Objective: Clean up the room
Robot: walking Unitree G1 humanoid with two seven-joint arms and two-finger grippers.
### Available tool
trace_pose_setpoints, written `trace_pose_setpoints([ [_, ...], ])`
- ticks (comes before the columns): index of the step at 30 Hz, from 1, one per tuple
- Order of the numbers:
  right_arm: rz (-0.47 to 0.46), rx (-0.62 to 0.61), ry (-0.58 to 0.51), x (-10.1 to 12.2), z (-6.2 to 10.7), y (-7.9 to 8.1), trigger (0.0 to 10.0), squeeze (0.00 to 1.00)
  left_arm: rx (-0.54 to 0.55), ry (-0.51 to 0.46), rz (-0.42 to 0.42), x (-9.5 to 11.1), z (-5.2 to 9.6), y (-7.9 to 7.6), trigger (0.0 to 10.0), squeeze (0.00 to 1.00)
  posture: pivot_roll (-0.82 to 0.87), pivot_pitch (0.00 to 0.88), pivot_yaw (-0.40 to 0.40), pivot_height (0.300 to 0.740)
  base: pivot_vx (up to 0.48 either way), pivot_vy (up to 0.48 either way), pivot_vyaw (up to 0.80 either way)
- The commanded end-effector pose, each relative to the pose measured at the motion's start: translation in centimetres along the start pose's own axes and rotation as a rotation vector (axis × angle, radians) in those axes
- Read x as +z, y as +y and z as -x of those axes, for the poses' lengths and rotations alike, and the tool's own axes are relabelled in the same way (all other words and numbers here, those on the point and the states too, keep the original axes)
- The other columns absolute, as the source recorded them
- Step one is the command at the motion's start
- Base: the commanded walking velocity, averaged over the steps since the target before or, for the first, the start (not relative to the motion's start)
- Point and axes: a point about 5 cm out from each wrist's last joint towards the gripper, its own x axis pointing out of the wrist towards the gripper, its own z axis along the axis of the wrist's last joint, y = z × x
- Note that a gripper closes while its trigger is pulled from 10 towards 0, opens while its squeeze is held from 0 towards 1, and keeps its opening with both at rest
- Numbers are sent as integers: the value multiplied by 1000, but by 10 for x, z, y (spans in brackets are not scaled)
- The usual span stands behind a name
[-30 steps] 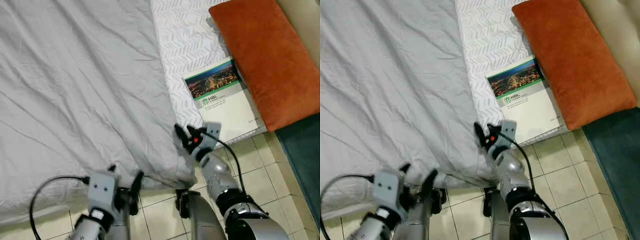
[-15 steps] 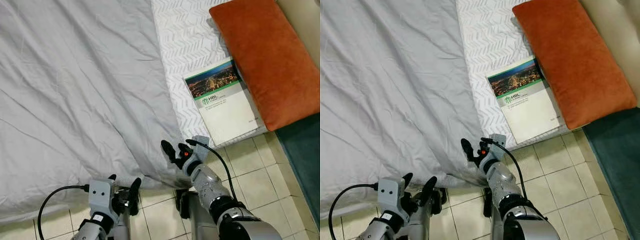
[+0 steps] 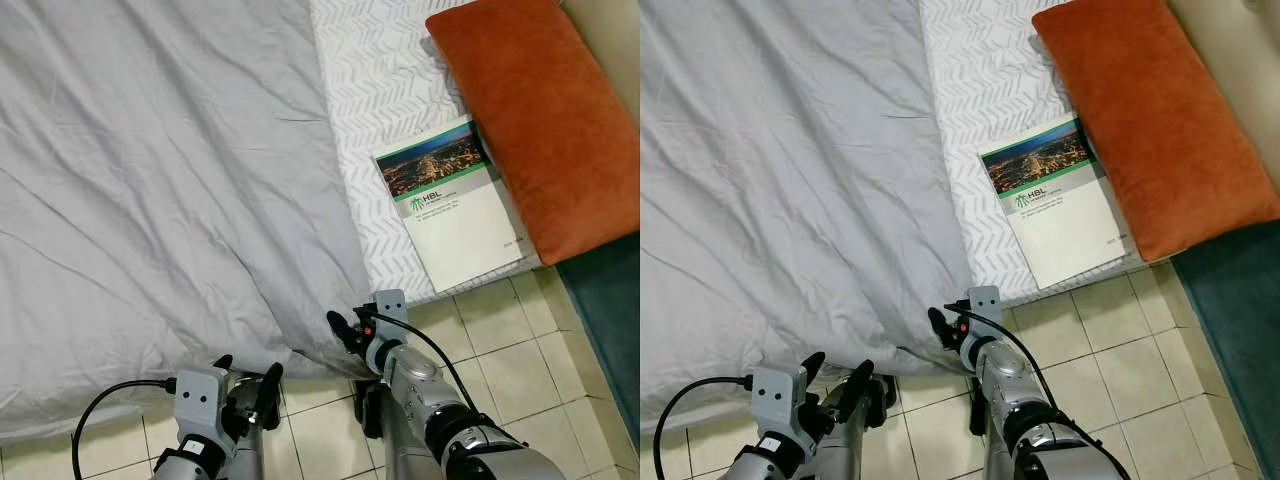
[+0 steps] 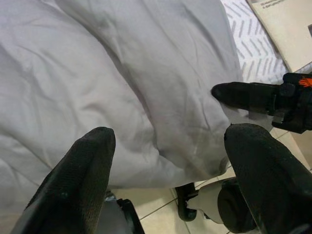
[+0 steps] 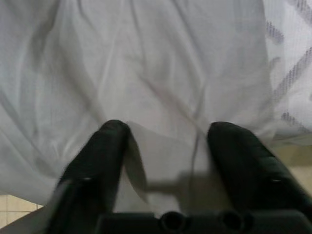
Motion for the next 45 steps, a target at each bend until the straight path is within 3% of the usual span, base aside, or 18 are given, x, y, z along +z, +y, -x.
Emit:
trace_pose_setpoints([
  [1, -24, -28, 96, -27, 8, -1, 0, 0, 2, 44, 0, -10, 10, -1, 10000, 0, 136, 674, -19, 740, 0, 0, 0],
  [15, 5, -76, 122, -31, 14, -15, 0, 0, 10, 31, -17, -5, 5, -1, 10000, 0, 134, 667, -21, 740, 0, 0, 0],
  [24, -30, -122, 115, -29, 17, -25, 0, 0, 12, 25, -19, -4, 3, -2, 10000, 0, 122, 663, -26, 740, 0, 0, 0],
  [26, 15, -156, 89, -18, 17, -35, 0, 0, 12, 21, -21, -3, 0, -3, 10000, 0, 120, 666, -28, 740, 0, 0, 0],
  [28, 95, -209, 82, -8, 22, -56, 0, 0, 15, 20, -23, -3, 0, -3, 10000, 0, 107, 664, -34, 740, 0, 0, 0],
  [37, 270, -382, 164, -6, 60, -119, 0, 0, 21, 31, -22, -7, -1, -5, 10000, 0, 97, 660, -44, 740, 0, 0, 0],
  [41, 310, -417, 171, -1, 69, -132, 0, 0, 20, 34, -24, -8, 0, -5, 10000, 0, 97, 660, -44, 740, 0, 0, 0],
  [45, 466, -469, 233, 1, 82, -149, 0, 0, 23, 39, -26, -9, -1, -5, 10000, 0, 88, 666, -46, 740, 0, 0, 0],
])
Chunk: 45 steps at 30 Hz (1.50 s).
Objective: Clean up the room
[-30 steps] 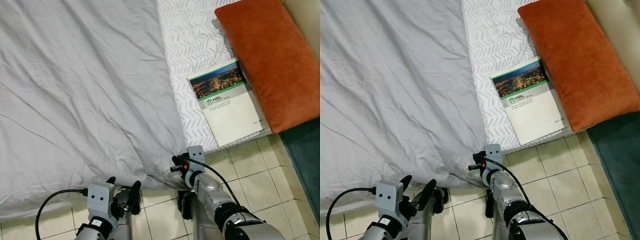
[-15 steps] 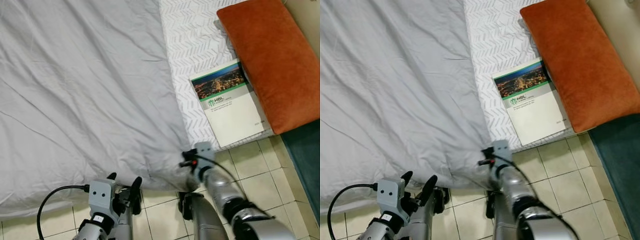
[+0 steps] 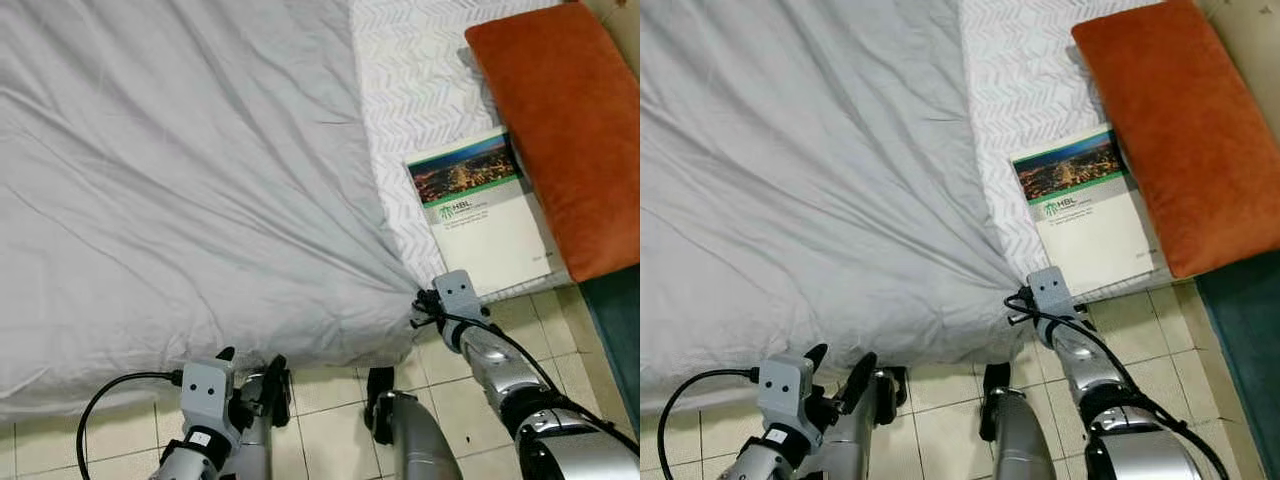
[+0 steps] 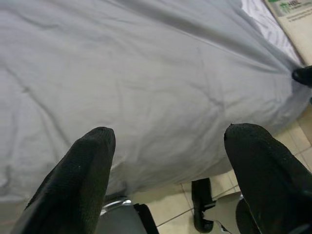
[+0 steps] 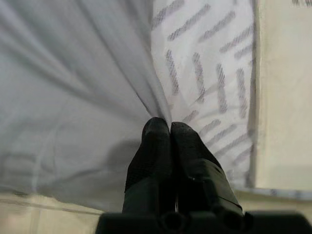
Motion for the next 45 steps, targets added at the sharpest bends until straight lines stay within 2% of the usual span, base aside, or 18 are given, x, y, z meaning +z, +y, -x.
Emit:
trace_pose_setpoints([
  [1, 57, -153, 219, -55, 29, -34, 0, 0, 5, 64, 8, -15, 7, -2, 10000, 0, 88, 666, -46, 740, 0, 0, 0],
  [5, 71, -193, 256, -65, 36, -43, 0, 0, 7, 77, -14, -16, 8, -1, 10000, 0, 87, 664, -46, 740, 0, 0, 0],
  [6, 159, -207, 242, -61, 36, -45, 0, 0, 9, 80, -17, -17, 9, -1, 10000, 0, 87, 664, -43, 740, 0, 0, 0],
  [7, 159, -207, 242, -61, 36, -45, 0, 0, 9, 80, -17, -17, 9, -1, 10000, 0, 87, 664, -43, 740, 0, 0, 0],
  [9, 266, -279, 236, -57, 36, -54, 0, 0, 12, 83, -21, -18, 8, -1, 10000, 0, 85, 663, -42, 740, 0, 0, 0],
  [13, 260, -344, 252, -57, 38, -61, 0, 0, 14, 92, -26, -23, 5, -1, 10000, 0, 82, 647, -45, 740, 0, 0, 0],
  [14, 240, -356, 230, -53, 37, -62, 10000, 0, 13, 91, -30, -22, 3, -2, 10000, 0, 80, 630, -47, 740, 0, 0, 0],
  [19, 203, -382, 158, -43, 34, -63, 10000, 0, 8, 101, -57, -26, -1, -3, 10000, 0, 76, 592, -54, 740, 0, 0, 0],
  [20, 148, -390, 118, -37, 33, -65, 10000, 90, 22, 117, -70, -28, -3, -1, 10000, 0, 77, 558, -58, 740, 0, 0, 0],
  [21, 103, -383, 61, -30, 32, -67, 10000, 1000, 51, 132, -103, -30, -6, 2, 10000, 0, 69, 510, -63, 740, 0, 0, 0],
  [23, 37, -374, -34, -17, 31, -70, 10000, 1000, 88, 147, -144, -34, -17, 7, 10000, 0, 50, 438, -68, 740, 0, 0, 0],
  [25, 31, -372, -69, -12, 31, -71, 10000, 1000, 90, 146, -153, -34, -22, 7, 10000, 0, 46, 420, -69, 740, 0, 0, 0],
  [27, 42, -381, -112, -9, 32, -69, 10000, 1000, 84, 145, -155, -38, -35, 7, 10000, 0, 26, 315, -71, 740, 0, 0, 0],
  [31, 42, -407, -165, -7, 36, -66, 10000, 1000, 76, 130, -158, -35, -49, 5, 10000, 0, 22, 236, -68, 740, 0, 0, 0],
  [34, 2, -385, -216, -7, 37, -52, 10000, 1000, 91, 119, -150, -33, -66, 8, 10000, 0, 6, 113, -54, 740, 0, 0, 0],
  [39, -76, -325, -290, -6, 42, -30, 10000, 1000, 122, 79, -124, -23, -80, 18, 10000, 0, -11, 32, -34, 740, 0, 0, 0],
  [43, -236, -287, -374, -12, 66, -1, 10000, 1000, 178, -147, -117, 42, -91, 39, 10000, 0, -4, 0, 26, 740, 0, 0, 0],
  [45, -247, -285, -363, -15, 68, 3, 10000, 1000, 175, -175, -119, 51, -93, 39, 10000, 0, -9, 0, 40, 740, 0, 0, 0],
])
